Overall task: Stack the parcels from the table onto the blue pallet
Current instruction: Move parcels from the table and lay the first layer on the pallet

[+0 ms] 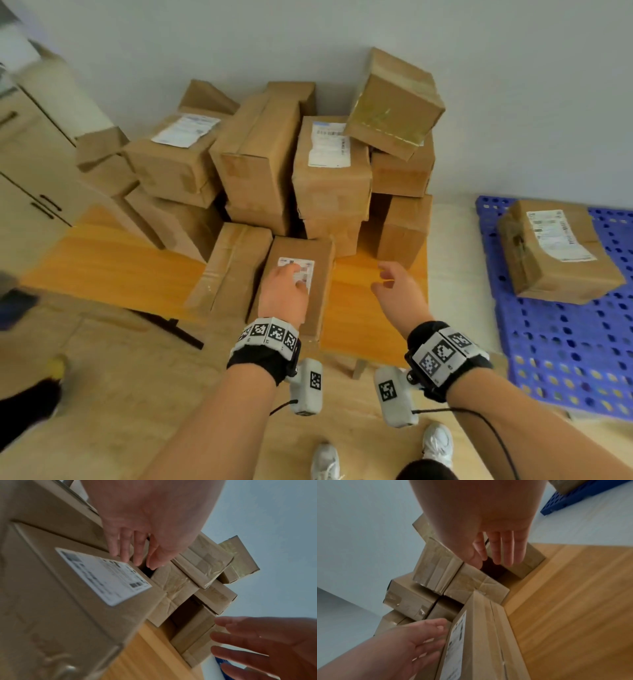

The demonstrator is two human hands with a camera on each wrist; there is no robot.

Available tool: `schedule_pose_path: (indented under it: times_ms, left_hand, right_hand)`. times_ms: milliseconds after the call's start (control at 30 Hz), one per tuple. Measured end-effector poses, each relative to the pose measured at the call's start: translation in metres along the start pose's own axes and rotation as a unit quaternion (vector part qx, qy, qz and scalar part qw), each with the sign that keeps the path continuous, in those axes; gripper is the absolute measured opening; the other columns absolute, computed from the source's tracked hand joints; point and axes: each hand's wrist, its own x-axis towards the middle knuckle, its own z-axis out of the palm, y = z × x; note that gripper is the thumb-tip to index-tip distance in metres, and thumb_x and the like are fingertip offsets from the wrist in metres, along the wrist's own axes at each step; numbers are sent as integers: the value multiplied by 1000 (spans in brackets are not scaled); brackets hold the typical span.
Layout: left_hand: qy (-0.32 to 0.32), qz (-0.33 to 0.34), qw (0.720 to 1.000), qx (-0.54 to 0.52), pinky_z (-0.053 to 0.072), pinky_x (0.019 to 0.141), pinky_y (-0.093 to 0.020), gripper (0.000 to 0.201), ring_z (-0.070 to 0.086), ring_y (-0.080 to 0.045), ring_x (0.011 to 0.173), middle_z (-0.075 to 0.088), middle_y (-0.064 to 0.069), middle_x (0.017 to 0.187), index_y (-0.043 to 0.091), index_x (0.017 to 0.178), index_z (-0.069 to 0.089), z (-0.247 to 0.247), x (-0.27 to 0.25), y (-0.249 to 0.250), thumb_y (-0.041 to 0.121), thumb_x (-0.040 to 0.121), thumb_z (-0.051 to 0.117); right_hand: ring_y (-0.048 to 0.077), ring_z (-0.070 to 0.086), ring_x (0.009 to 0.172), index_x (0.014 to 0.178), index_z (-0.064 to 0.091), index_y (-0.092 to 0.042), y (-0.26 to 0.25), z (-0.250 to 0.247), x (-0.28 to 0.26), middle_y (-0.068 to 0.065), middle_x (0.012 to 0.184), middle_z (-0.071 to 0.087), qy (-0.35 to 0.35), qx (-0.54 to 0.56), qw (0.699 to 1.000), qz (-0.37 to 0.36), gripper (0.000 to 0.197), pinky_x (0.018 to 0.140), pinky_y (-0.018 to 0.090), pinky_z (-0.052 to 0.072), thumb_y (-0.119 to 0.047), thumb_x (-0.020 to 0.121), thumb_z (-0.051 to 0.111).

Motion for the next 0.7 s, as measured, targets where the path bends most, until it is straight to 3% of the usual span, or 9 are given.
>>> schedule_pose_path:
  times_ms: [100,200,267,433,600,667,700]
  left_hand:
    - [-24,8,998,50,39,106,-39,44,43,-27,128,44,-8,143,16,139,47,-7,0,-26,18,95,50]
    - [-89,-28,993,65,29,114,-41,56,26,-29,142,19,-10,158,16,149,29,-10,-2,-39,22,97,49]
    - [-112,-45,990,70,29,115,-43,58,23,-32,143,10,-12,160,16,151,22,-9,-3,-43,21,98,47]
    - [-123,-13,991,61,40,105,-41,52,43,-30,126,27,-10,147,15,145,29,-7,-4,-50,13,96,46]
    - [-144,-20,988,47,42,103,-39,70,45,-30,127,28,-12,146,17,152,16,-6,-10,-48,13,94,55]
    - [-160,-46,986,33,41,106,-40,80,42,-30,130,31,-13,146,14,152,14,-6,-8,-49,19,89,63]
    - [-174,-57,983,23,42,105,-41,82,45,-30,128,36,-13,144,13,150,21,-6,-7,-50,23,85,69]
  right_hand:
    - [17,53,114,142,42,-24,-8,29,-11,0,135,53,-28,-8,999,19,45,84,32,49,-22,98,53]
    - [16,53,109,143,41,-24,-14,51,-20,1,136,52,-47,-18,998,32,47,81,30,48,-21,97,52]
    - [16,54,108,144,41,-24,-16,61,-24,2,138,52,-59,-26,997,36,48,80,29,47,-20,97,52]
    - [22,57,118,148,36,-24,-21,73,-29,5,144,49,-82,-40,994,52,53,79,27,46,-27,98,52]
    - [19,60,96,148,32,-22,-20,78,-31,5,138,56,-84,-18,994,68,55,62,22,47,-28,98,52]
    - [18,58,91,148,31,-19,-17,77,-33,6,134,58,-89,-15,993,74,56,68,26,50,-25,98,53]
    - [18,57,92,148,30,-18,-15,76,-33,6,132,58,-94,-19,992,79,56,73,28,50,-25,98,53]
